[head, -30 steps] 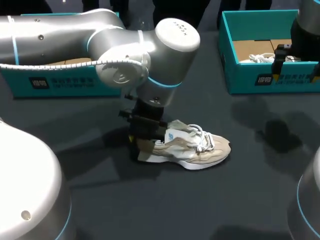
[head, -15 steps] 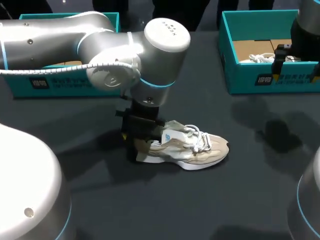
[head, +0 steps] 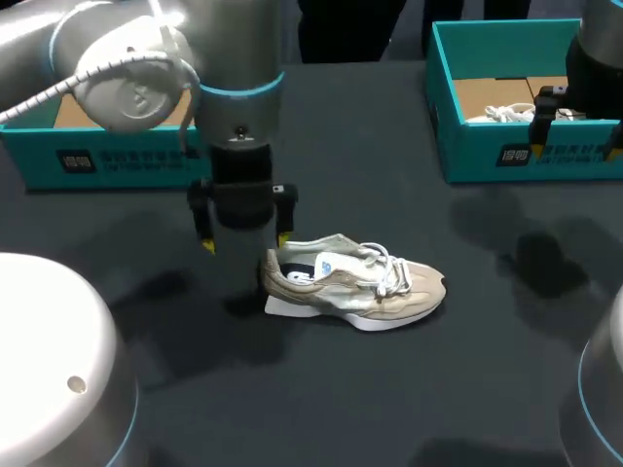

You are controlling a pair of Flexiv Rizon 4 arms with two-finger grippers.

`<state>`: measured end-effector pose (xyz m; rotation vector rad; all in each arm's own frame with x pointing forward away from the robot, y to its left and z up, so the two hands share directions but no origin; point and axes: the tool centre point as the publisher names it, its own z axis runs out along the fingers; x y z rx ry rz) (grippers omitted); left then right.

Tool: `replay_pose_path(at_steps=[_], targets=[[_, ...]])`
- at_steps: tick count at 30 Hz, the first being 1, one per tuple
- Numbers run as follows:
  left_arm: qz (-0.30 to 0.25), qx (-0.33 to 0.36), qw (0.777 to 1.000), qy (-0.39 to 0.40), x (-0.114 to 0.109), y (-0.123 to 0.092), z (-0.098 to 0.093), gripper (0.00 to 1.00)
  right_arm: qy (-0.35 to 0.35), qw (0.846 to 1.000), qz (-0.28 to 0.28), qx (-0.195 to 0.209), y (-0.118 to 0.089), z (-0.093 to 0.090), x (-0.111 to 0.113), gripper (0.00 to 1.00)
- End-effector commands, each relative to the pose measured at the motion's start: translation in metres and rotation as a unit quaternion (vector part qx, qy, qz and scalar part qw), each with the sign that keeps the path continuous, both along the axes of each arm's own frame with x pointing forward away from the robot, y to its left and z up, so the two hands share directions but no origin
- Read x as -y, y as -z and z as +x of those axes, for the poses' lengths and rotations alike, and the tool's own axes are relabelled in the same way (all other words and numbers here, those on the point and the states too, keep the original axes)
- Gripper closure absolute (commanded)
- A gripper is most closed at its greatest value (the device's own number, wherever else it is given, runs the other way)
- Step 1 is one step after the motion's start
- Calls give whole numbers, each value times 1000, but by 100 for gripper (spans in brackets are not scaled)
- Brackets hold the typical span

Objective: Take the shoe out of the shoebox, open the shoe tongue, remove and reinsert the insole, then place the shoe into the shoebox

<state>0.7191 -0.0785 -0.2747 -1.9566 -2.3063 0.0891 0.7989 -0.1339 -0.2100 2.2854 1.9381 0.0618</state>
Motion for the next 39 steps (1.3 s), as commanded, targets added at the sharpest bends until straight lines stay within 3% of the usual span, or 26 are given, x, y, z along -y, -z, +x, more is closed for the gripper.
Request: replay_pose_path(at_steps=[1,11,14,22,34,35,37,39], targets=[[-138,-86,979,-126,-47,-17,-6,0,0,1000,0,0,0,0,0,0],[-138,-86,979,-126,-47,-17,-6,0,0,1000,0,0,0,0,0,0],[-168,-111,956,-214,-53,-15,-6,0,0,1000,0,0,0,0,0,0],[-273,-259,837,-397,-74,2,-2,0,0,1000,0,0,0,0,0,0],[-256,-237,841,-413,-74,5,-2,0,0,1000,0,0,0,0,0,0],[-268,-227,825,-442,-73,11,1,0,0,1000,0,0,0,0,0,0],[-297,-270,794,-455,-76,21,0,0,0,1000,0,0,0,0,0,0],[-312,-277,780,-466,-77,32,-3,0,0,1000,0,0,0,0,0,0]])
